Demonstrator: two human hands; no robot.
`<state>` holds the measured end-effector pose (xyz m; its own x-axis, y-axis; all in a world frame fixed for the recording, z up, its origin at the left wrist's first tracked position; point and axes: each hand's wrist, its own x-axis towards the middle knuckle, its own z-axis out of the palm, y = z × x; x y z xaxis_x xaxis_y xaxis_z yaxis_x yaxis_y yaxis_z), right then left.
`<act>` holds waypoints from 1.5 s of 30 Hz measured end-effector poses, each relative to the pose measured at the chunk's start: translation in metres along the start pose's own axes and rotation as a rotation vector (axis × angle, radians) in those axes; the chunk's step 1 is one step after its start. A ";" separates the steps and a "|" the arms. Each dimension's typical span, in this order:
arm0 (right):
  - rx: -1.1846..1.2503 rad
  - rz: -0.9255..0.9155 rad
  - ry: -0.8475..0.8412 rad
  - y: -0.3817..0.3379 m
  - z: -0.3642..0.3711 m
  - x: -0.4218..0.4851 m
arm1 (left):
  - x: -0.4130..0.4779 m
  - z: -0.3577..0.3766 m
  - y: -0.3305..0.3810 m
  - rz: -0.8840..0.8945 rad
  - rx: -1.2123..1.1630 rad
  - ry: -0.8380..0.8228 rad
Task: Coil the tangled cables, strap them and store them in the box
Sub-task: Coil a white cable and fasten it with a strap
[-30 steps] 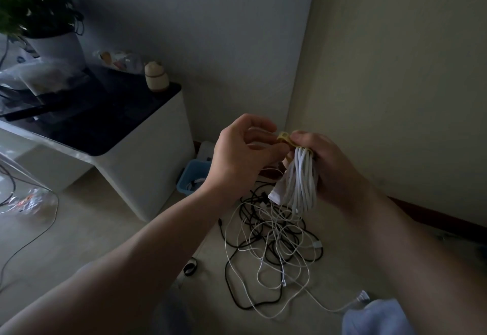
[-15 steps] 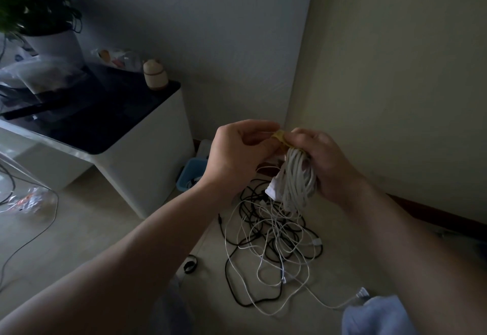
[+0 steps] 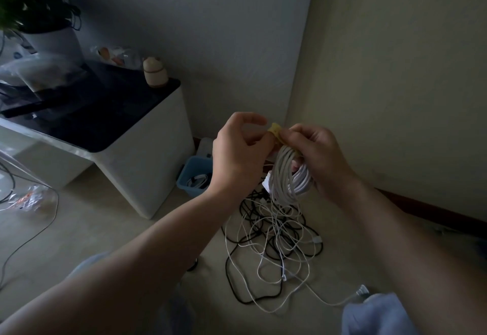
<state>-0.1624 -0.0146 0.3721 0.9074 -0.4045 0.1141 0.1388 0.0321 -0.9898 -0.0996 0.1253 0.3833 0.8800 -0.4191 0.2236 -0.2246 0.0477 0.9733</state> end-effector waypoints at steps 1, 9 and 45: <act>-0.001 -0.013 0.014 0.000 0.001 0.000 | -0.001 0.001 0.000 -0.001 -0.010 0.006; -0.128 -0.029 0.054 -0.001 -0.002 -0.001 | 0.000 0.001 -0.001 -0.008 0.015 -0.070; -0.530 -0.196 0.055 0.010 0.013 -0.008 | 0.024 -0.006 -0.009 0.009 0.144 0.164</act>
<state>-0.1626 0.0011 0.3627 0.8606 -0.4045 0.3094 0.0716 -0.5054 -0.8599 -0.0745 0.1202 0.3800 0.9313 -0.2652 0.2496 -0.2803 -0.0843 0.9562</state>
